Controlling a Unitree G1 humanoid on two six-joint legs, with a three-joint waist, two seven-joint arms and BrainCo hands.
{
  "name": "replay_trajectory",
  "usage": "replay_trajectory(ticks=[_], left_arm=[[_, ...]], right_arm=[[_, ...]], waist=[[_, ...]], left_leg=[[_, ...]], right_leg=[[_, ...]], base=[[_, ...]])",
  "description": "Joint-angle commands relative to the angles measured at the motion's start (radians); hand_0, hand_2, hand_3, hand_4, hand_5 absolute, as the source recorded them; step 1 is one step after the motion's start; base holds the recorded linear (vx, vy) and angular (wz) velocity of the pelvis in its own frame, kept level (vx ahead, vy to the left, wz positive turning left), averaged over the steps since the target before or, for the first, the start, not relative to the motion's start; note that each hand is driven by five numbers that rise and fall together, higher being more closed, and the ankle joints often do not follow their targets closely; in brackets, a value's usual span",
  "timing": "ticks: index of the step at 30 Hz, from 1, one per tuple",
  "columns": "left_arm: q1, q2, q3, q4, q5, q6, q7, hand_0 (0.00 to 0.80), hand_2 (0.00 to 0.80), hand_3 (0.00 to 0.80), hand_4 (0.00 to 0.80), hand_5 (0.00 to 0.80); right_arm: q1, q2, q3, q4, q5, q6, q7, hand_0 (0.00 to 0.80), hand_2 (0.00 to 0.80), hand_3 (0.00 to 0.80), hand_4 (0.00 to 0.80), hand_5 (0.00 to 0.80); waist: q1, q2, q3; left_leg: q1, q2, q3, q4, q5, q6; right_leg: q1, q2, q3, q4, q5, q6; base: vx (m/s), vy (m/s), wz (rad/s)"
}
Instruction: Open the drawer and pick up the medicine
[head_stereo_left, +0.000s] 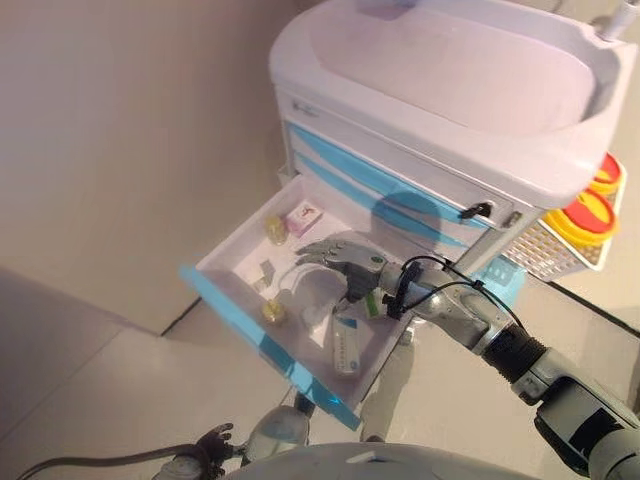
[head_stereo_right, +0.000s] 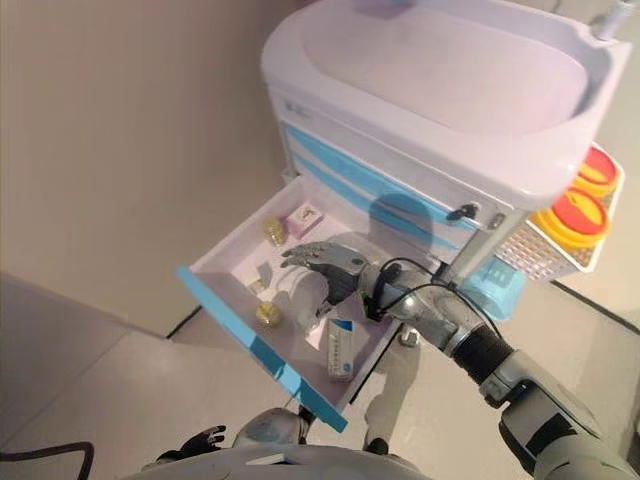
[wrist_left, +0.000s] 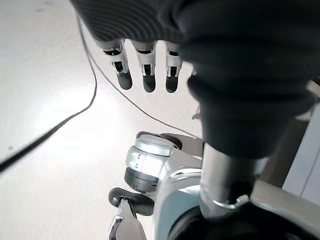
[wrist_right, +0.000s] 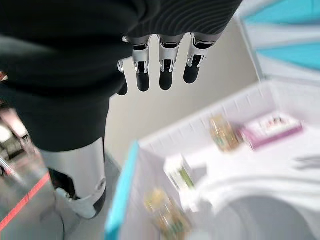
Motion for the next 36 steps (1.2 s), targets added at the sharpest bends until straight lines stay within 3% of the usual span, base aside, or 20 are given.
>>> replay_trajectory(ticks=[1, 12, 36], left_arm=[[-0.018, 0.027, 0.022, 0.016, 0.008, 0.017, -0.005, 0.000, 0.000, 0.000, 0.000, 0.000], [0.005, 0.026, 0.030, 0.007, 0.049, -0.012, -0.012, 0.000, 0.000, 0.000, 0.000, 0.000], [-0.024, 0.034, -0.032, -0.019, 0.048, -0.058, -0.031, 0.000, 0.000, 0.000, 0.000, 0.000]], right_arm=[[-0.055, 0.033, 0.043, 0.007, -0.027, 0.027, -0.056, 0.000, 0.000, 0.000, 0.000, 0.000], [-0.026, 0.097, 0.071, 0.242, -0.145, 0.084, -0.099, 0.000, 0.000, 0.000, 0.000, 0.000], [-0.049, 0.218, 0.075, 0.545, -0.238, 0.163, -0.191, 0.000, 0.000, 0.000, 0.000, 0.000]], waist=[[0.046, -0.023, -0.012], [0.098, -0.040, -0.015], [0.163, -0.020, 0.063]], left_leg=[[0.027, -0.055, 0.002, 0.000, -0.088, 0.029], [0.020, -0.056, -0.059, -0.004, -0.073, 0.020], [-0.025, -0.089, -0.132, 0.041, -0.069, 0.037]], right_leg=[[-0.034, -0.060, 0.061, 0.037, 0.044, 0.041], [-0.017, -0.056, 0.009, 0.047, 0.029, 0.035], [-0.051, -0.074, -0.012, 0.110, 0.012, 0.035]], base=[[0.025, -0.008, 0.30], [0.032, -0.014, 0.15], [0.008, -0.008, 0.06]])
